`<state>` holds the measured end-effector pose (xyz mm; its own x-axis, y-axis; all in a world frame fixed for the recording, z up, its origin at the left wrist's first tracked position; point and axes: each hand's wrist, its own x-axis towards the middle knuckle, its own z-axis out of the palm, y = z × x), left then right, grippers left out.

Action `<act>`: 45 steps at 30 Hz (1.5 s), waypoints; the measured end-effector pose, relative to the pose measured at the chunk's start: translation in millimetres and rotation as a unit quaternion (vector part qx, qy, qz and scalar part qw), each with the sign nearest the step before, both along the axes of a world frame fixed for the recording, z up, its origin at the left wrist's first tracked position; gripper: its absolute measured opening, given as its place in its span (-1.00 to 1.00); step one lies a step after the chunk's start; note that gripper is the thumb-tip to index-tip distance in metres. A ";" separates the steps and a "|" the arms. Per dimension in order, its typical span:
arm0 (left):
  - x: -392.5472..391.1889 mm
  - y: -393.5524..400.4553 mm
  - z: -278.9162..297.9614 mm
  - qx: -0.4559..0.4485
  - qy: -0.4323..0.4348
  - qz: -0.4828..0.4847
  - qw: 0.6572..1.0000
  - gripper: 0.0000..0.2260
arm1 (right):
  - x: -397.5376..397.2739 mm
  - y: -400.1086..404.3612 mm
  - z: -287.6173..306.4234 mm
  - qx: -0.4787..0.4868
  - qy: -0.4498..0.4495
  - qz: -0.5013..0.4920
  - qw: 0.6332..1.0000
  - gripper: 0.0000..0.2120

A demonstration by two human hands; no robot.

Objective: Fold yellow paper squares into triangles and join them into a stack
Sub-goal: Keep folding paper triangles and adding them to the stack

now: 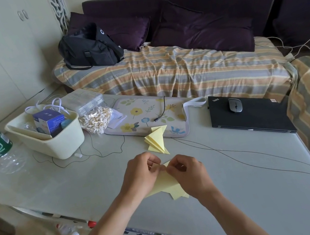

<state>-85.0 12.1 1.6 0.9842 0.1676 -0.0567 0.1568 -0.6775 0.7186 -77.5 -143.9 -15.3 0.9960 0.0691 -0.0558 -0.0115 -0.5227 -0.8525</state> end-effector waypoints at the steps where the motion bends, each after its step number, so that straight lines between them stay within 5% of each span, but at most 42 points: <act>1: -0.3 -0.3 0.1 0.005 -0.002 -0.002 1.000 -0.98 | -0.7 -0.1 0.1 0.004 0.002 0.003 1.000 -0.85; 19: 1.6 10.2 4.9 -0.059 -0.062 0.092 0.992 -0.85 | 6.5 -12.5 1.0 0.014 0.065 -0.009 0.998 -0.91; 23: 2.4 10.6 3.2 -0.076 0.003 0.054 0.996 -0.78 | 8.2 -16.5 1.5 0.018 0.052 -0.024 0.998 -0.89; 31: -0.3 6.1 0.2 -0.206 0.066 0.065 0.974 -0.81 | 9.2 -13.4 3.4 0.272 0.148 -0.077 0.948 -0.86; 41: -8.1 2.6 5.1 -0.171 0.212 -0.025 0.962 -0.82 | 5.1 -3.9 -0.9 0.209 0.130 -0.070 0.967 -0.92; 45: -4.5 1.0 1.9 -0.192 0.145 -0.006 0.971 -0.89 | 3.3 -1.4 -6.5 0.094 0.082 -0.021 0.992 -0.89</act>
<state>-89.5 13.1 3.6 0.9194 0.0691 -0.3872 0.3838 -0.3721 0.8451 -74.3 -145.3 -21.8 0.9768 0.0524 -0.2075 -0.1766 -0.3506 -0.9197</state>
